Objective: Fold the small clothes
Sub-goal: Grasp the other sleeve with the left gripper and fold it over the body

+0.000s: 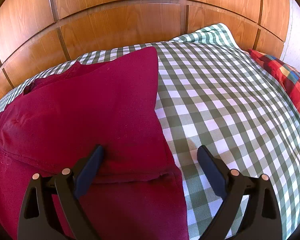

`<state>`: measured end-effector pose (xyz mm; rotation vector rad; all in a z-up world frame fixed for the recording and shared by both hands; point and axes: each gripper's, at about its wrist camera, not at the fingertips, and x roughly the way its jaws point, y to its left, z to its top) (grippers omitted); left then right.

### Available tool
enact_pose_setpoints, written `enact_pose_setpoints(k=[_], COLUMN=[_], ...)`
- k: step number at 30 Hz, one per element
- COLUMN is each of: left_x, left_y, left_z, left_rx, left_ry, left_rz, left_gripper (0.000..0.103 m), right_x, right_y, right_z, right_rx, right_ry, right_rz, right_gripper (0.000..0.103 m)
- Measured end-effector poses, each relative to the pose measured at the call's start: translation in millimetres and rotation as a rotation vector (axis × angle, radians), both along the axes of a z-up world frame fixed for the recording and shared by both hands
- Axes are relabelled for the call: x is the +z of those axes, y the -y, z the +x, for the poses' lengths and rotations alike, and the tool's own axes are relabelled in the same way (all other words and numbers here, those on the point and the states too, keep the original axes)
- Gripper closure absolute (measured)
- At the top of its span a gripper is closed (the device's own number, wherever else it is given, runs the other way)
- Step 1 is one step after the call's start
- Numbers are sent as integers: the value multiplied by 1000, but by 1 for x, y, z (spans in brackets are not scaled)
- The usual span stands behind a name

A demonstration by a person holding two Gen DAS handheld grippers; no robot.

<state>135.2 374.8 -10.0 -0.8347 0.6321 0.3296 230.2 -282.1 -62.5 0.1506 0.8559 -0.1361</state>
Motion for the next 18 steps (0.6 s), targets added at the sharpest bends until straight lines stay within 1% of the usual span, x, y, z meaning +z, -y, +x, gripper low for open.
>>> enact_pose_setpoints(k=[1, 2, 3, 5, 8, 10, 11, 12, 15, 17, 18], left_x=[9, 23, 29, 44, 47, 36, 30, 19, -7, -24, -36], left_y=[16, 44, 61, 117, 189, 244, 261, 290, 347, 371, 378], left_z=[4, 12, 19, 35, 52, 66, 69, 75, 80, 81, 89], left_rx=[-42, -116, -158, -288, -434, -543, -573, -622, -723, -768, -786], left_ry=[31, 76, 95, 147, 173, 168, 156, 134, 77, 28, -1], left_rz=[21, 45, 56, 87, 122, 119, 118, 131, 179, 201, 223], left_gripper=[96, 96, 96, 96, 96, 96, 96, 96, 96, 96, 96], right_x=[0, 0, 0, 0, 0, 0, 0, 0, 0, 0, -1], right_y=[0, 0, 0, 0, 1, 1, 2, 2, 4, 5, 5], right_z=[0, 0, 0, 0, 0, 0, 0, 0, 0, 0, 0], right_rx=[0, -1, -1, -1, -1, -1, -1, 0, 2, 3, 3], right_ry=[1, 1, 2, 3, 3, 4, 4, 4, 5, 5, 5], right_rz=[0, 1, 2, 2, 8, 14, 19, 24, 29, 38, 43], right_gripper=[9, 9, 9, 9, 9, 9, 9, 9, 9, 9, 9])
